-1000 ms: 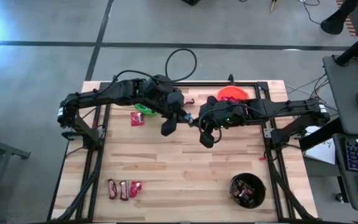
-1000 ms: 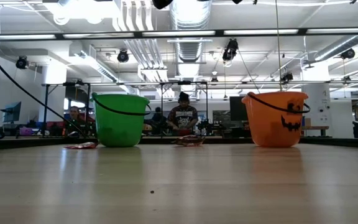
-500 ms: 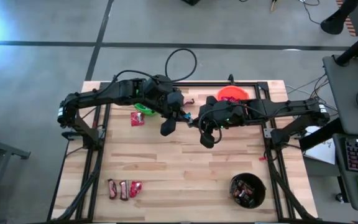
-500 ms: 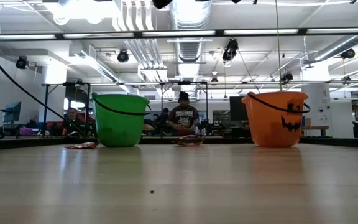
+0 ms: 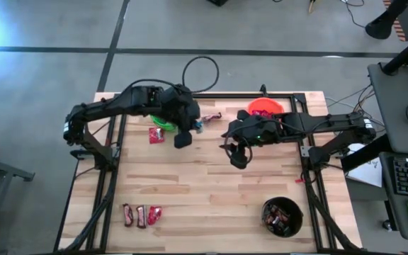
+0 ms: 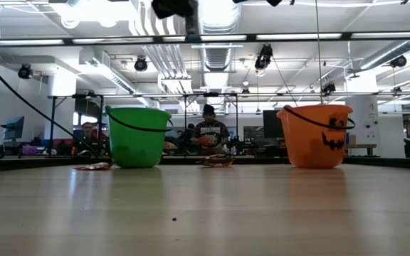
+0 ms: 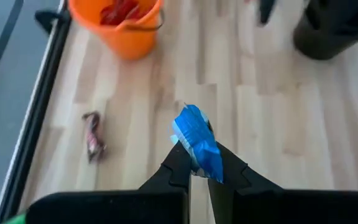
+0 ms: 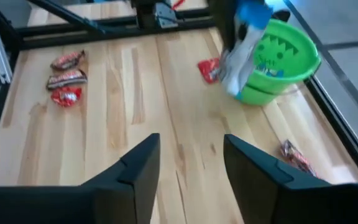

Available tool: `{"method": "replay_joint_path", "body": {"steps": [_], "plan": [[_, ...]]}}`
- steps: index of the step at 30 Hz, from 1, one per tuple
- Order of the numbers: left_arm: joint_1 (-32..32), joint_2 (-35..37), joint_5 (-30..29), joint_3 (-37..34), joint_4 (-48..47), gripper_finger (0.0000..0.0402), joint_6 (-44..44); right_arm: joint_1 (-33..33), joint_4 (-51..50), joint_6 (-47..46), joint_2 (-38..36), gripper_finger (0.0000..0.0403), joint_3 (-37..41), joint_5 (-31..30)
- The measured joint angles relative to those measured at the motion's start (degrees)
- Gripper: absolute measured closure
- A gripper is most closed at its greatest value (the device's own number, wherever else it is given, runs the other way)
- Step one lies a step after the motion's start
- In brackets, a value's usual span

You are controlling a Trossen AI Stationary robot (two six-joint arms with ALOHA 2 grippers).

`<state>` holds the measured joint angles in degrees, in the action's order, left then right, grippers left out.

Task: Sort candy
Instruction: Put the white candy into the green bucket

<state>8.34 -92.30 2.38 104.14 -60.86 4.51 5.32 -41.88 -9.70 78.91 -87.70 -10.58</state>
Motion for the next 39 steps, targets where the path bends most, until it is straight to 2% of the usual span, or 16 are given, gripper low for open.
{"method": "replay_joint_path", "body": {"steps": [6,13,22,29,39], "plan": [[4.49,0.53,-0.17,0.00,-5.75,0.0399,0.70,-0.11,-4.28,-3.13,0.02,0.0226,0.00,-0.01],[9.46,0.57,-0.36,0.00,-9.39,0.0399,3.89,-0.11,-8.30,-3.80,0.02,0.0236,0.02,-0.01],[20.75,0.57,-0.40,0.00,-16.91,0.0400,5.52,-0.11,-9.24,-3.81,0.07,0.0246,0.04,-0.01],[27.80,0.57,-0.38,0.00,-19.06,0.0400,7.26,-0.11,-11.66,-3.82,0.07,0.0245,0.07,-0.01],[31.71,0.53,-0.36,0.00,-21.68,0.0373,8.42,-0.11,-12.48,-3.75,0.07,0.0249,0.09,-0.02]]}}
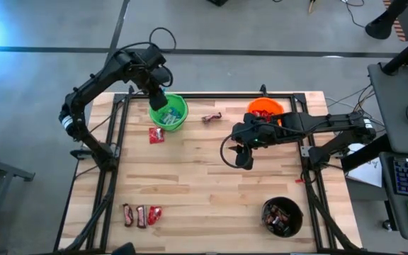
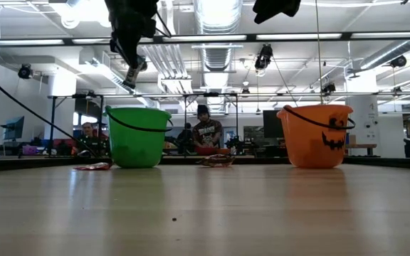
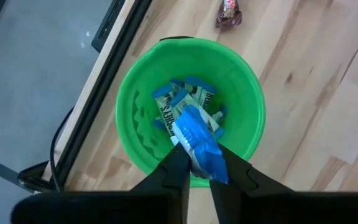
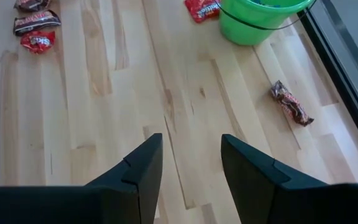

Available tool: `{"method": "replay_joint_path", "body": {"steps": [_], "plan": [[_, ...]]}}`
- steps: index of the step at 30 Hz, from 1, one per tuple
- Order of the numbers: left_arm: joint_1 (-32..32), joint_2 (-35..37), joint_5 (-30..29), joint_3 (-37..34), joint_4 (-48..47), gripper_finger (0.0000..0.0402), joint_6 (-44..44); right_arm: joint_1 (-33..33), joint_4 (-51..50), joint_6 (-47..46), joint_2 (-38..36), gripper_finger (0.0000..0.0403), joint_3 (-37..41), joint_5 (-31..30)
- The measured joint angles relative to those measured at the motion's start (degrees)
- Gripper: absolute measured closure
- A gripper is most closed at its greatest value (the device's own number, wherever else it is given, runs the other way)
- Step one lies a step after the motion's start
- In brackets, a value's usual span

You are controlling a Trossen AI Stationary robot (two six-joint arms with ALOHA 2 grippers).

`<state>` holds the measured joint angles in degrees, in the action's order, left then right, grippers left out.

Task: Sort candy
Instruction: Put the white candy into the green bucket, then put the brown candy into the black bucket

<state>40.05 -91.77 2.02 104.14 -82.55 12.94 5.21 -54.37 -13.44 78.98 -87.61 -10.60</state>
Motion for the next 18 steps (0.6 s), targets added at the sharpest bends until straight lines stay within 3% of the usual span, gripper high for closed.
{"method": "replay_joint_path", "body": {"steps": [14,18], "plan": [[-0.17,-0.02,0.35,0.00,-0.01,0.0243,-2.95,-0.39,0.45,0.61,0.02,0.0223,0.02,-0.10],[-0.98,-0.02,5.96,-0.02,-0.11,0.0227,-2.77,-2.16,2.21,0.62,0.02,0.0223,0.02,-0.12]]}}
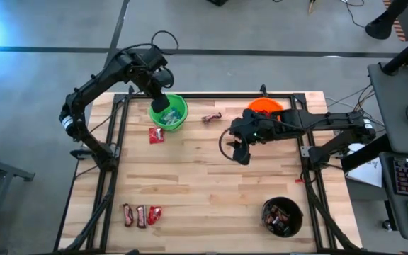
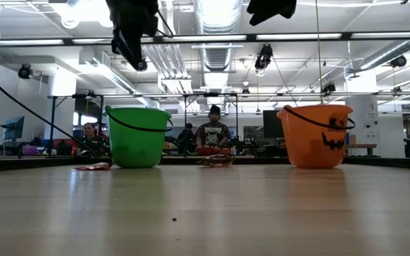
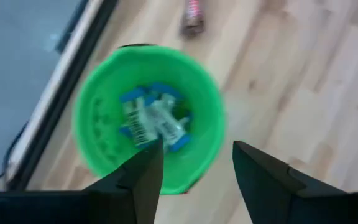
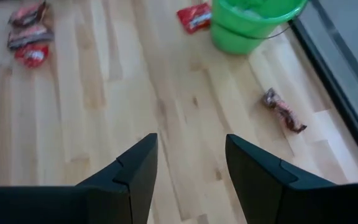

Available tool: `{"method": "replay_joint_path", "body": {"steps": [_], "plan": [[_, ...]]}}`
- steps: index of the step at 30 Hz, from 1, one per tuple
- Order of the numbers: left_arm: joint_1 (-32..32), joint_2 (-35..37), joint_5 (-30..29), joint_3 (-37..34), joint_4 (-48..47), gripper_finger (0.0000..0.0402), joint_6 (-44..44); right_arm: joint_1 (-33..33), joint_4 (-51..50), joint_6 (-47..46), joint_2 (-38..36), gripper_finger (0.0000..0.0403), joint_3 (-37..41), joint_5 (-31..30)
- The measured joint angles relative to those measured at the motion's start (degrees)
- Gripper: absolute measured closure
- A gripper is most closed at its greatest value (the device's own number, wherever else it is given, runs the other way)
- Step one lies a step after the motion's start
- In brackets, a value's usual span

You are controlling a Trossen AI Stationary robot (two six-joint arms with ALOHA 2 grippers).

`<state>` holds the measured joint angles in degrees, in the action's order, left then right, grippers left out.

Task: Sort candy
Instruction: Put the brown candy into the black bucket

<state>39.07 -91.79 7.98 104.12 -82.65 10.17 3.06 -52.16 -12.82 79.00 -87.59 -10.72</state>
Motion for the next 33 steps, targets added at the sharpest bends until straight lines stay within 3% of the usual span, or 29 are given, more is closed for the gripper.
{"method": "replay_joint_path", "body": {"steps": [8,23,33], "plan": [[-3.44,0.13,1.58,0.00,-0.22,0.0233,2.30,-5.94,6.41,2.91,0.98,0.0222,0.00,0.42],[-7.82,5.73,4.22,0.00,-2.82,0.0233,5.23,-14.88,8.34,7.47,12.00,0.0222,-0.21,0.63],[-8.02,7.85,4.60,0.00,-2.59,0.0233,6.07,-20.40,9.20,6.57,19.84,0.0223,-9.75,0.65]]}}
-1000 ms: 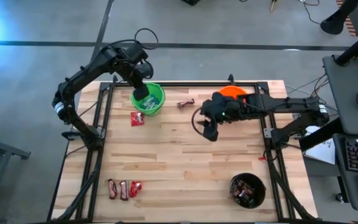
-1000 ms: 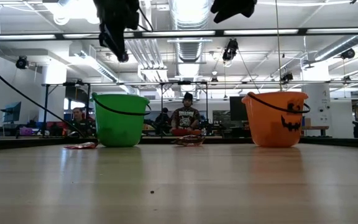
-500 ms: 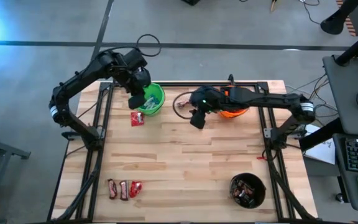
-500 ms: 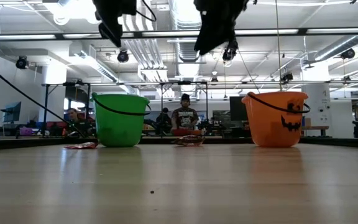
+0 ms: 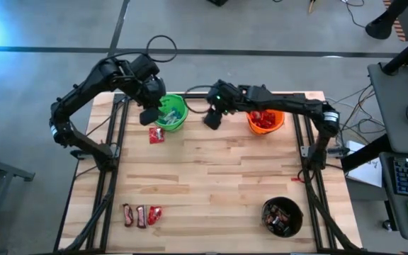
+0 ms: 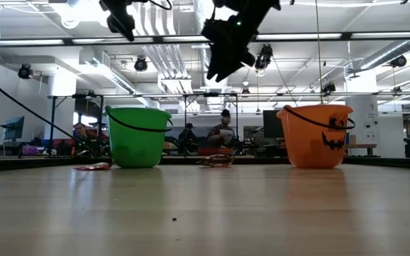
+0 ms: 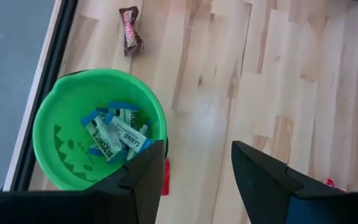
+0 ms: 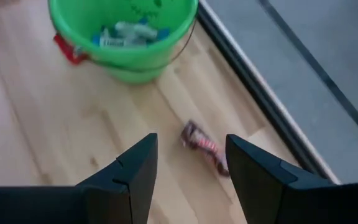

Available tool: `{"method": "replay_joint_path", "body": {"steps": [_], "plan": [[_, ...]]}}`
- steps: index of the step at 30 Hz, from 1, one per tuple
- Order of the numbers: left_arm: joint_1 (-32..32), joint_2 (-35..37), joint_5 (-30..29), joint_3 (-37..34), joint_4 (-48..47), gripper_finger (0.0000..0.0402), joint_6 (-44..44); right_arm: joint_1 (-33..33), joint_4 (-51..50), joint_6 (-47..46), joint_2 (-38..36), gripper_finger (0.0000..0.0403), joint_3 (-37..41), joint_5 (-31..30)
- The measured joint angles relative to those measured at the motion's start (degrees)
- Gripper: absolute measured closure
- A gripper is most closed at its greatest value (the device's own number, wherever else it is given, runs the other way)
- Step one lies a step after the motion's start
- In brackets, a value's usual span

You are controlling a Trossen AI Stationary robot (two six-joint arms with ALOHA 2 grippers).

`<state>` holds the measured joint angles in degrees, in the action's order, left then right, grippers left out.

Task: Sort candy
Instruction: Put the brown candy into the black bucket

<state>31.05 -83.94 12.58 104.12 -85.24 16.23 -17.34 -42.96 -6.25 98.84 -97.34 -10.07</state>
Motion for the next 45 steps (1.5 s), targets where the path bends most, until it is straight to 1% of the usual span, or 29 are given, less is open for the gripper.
{"method": "replay_joint_path", "body": {"steps": [4,7,12,17,20,26,33,39,45], "plan": [[0.00,-0.22,0.04,0.00,0.12,0.0233,0.24,-2.29,-0.13,0.76,3.63,0.0223,-4.81,3.44],[0.00,-0.35,0.02,0.00,0.20,0.0233,0.24,-4.08,-1.08,0.66,6.42,0.0222,-7.49,4.09],[0.00,-0.35,0.04,0.00,0.21,0.0233,0.24,-7.38,-6.61,0.25,11.36,0.0217,-12.47,5.00],[0.00,-0.33,0.03,0.00,0.31,0.0233,0.24,-10.73,-11.43,-0.81,17.25,0.0201,-17.73,12.08],[0.00,-0.33,0.04,0.00,0.36,0.0233,0.21,-11.93,-13.71,-1.14,20.22,0.0192,-19.81,12.93],[0.00,-0.33,0.04,0.00,0.35,0.0233,-0.21,-12.32,-14.16,1.27,22.89,0.0186,-20.55,13.32],[0.00,-0.33,0.02,0.00,0.36,0.0233,-0.22,-12.33,-14.27,2.67,25.25,0.0186,-20.43,19.01],[0.00,-0.33,0.03,0.00,0.38,0.0233,-0.22,-12.02,-14.28,5.30,26.14,0.0186,-20.35,19.19],[0.00,-0.33,0.02,0.00,0.38,0.0233,-0.22,-12.06,-16.84,7.33,26.24,0.0186,-20.09,19.13]]}}
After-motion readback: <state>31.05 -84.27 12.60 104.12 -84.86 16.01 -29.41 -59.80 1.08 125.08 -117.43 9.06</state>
